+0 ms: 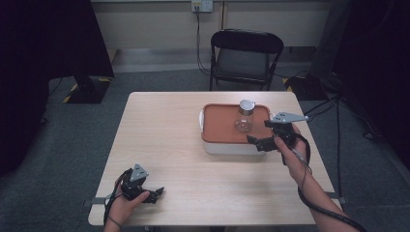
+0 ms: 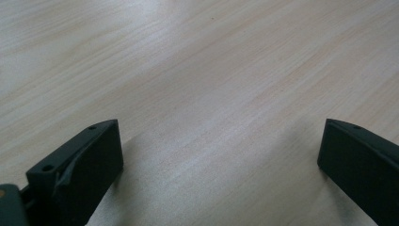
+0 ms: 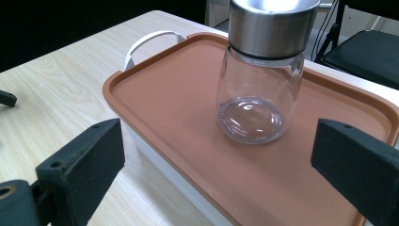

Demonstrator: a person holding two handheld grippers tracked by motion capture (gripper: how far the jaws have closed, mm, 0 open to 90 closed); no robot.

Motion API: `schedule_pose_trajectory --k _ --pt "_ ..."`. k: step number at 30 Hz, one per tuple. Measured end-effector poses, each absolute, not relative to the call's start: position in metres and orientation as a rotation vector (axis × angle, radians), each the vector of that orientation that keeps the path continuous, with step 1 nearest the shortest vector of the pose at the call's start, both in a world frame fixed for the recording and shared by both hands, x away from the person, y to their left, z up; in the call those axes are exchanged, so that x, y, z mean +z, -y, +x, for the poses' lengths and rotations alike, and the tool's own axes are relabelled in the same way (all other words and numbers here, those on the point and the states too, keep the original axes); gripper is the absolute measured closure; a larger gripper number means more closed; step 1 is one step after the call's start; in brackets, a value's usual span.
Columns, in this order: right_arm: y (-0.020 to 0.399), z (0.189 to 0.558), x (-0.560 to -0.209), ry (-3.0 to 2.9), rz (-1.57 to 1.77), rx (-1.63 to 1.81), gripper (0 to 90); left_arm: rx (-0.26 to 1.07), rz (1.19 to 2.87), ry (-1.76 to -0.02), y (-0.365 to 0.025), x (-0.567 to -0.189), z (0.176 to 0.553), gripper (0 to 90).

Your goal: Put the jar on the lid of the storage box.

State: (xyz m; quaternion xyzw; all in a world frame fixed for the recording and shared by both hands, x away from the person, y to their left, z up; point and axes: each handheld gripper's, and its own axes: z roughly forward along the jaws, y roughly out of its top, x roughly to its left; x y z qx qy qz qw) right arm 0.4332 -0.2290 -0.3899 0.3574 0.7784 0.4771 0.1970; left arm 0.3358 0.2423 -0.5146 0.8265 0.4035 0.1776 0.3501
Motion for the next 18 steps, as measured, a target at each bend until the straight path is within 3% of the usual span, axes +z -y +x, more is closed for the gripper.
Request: schedule_pose_trajectory --k 18 --pt "0.235 0.422 -0.397 -2.189 0.985 1.352 2.2 0.460 2.141 -1.045 -0.242 -0.515 0.336 0.2"
